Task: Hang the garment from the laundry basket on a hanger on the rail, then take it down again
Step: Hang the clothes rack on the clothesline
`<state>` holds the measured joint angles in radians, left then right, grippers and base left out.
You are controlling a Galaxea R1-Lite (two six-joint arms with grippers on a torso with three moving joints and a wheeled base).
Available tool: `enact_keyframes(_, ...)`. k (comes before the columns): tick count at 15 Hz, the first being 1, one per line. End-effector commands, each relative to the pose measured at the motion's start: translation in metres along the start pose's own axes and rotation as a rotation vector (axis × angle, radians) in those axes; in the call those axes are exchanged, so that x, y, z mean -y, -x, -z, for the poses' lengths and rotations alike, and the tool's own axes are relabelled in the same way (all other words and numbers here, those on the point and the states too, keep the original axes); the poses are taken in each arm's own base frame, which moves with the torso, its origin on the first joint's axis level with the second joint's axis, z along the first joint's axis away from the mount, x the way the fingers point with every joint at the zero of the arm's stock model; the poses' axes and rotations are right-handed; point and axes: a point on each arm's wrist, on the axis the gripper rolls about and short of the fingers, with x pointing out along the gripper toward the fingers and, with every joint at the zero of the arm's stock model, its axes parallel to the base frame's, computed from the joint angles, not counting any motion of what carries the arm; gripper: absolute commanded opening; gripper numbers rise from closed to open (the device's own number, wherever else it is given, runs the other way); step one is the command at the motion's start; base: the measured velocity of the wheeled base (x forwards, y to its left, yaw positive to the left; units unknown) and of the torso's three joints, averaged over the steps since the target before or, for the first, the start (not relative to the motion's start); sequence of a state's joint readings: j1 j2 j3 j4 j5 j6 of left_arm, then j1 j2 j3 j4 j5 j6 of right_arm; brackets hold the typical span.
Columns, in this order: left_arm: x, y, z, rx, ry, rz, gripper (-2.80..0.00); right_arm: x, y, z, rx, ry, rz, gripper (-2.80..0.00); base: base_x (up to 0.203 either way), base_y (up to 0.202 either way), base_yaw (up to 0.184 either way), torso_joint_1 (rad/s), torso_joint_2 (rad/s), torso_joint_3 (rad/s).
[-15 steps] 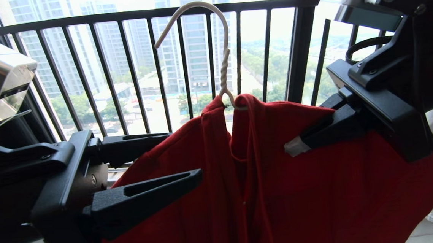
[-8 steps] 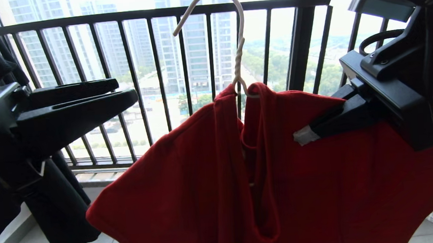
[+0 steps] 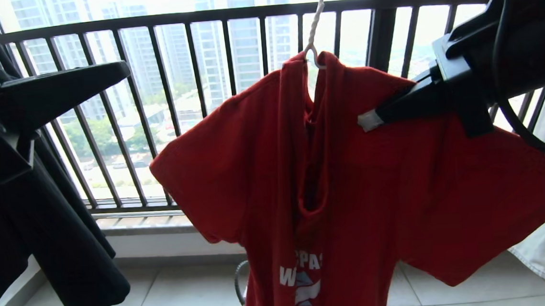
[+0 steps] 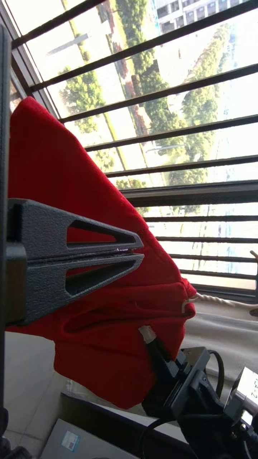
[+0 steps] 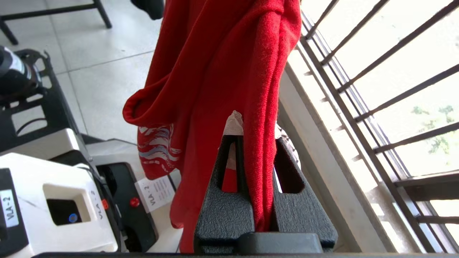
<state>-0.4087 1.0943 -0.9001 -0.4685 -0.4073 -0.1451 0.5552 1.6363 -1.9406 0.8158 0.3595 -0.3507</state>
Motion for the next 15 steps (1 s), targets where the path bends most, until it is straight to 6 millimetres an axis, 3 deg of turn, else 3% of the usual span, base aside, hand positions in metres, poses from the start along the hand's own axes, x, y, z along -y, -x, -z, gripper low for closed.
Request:
enact_keyframes(1,-0.007,-0.013,-0.001,0.006,0.007,-0.080,-2.80,-0.001,0.014,-0.004,0.018,-0.086,0.134,-2.80,0.000,0.000,0.000,0.000,0.00,0.000)
enact_keyframes(8,-0.010,-0.013,-0.004,-0.013,0.006,-0.181,-2.80,-0.009,0.046,-0.002,0.036,-0.254,0.384,-2.80,0.000,0.000,0.000,0.000,0.00,0.000)
enact_keyframes(12,-0.021,-0.007,-0.009,-0.102,0.021,-0.308,-2.80,-0.020,0.065,0.009,0.069,-0.287,0.402,-2.80,0.000,0.000,0.000,0.000,0.00,0.000)
enact_keyframes(15,-0.021,0.008,-0.014,-0.216,0.049,-0.381,-2.80,-0.030,0.073,0.028,0.079,-0.288,0.409,-2.80,0.000,0.000,0.000,0.033,-0.14,-0.228)
